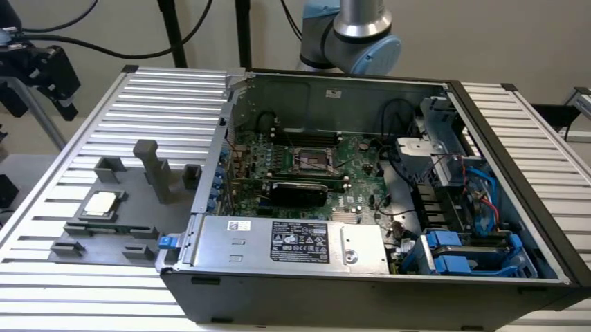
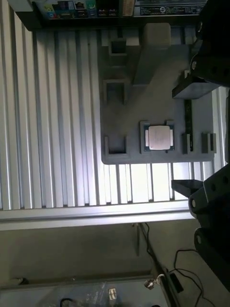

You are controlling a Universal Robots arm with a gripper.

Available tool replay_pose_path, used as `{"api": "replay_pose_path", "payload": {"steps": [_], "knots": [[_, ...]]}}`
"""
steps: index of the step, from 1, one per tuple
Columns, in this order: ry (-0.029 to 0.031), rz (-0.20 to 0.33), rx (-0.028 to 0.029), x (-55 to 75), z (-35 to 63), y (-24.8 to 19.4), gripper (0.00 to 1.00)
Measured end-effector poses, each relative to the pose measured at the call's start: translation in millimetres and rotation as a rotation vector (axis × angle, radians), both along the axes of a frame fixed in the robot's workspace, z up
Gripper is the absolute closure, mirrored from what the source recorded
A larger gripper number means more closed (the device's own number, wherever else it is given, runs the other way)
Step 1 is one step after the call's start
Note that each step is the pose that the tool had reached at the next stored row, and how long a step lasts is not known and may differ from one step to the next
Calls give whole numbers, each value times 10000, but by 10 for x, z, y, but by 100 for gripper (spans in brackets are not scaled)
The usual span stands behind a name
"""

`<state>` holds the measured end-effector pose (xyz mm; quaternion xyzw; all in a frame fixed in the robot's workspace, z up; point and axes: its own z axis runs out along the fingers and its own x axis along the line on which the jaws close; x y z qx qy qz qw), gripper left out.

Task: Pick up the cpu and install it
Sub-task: 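Pick up the cpu and move it towards the insertion slot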

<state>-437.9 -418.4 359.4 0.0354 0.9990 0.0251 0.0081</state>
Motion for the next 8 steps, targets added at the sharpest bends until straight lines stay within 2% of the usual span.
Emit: {"api": "replay_pose_path", "payload": {"steps": [5, 8], "knots": [[-1, -1, 0, 59, -92, -6, 23], [2, -1, -1, 92, -144, -25, 23]]}}
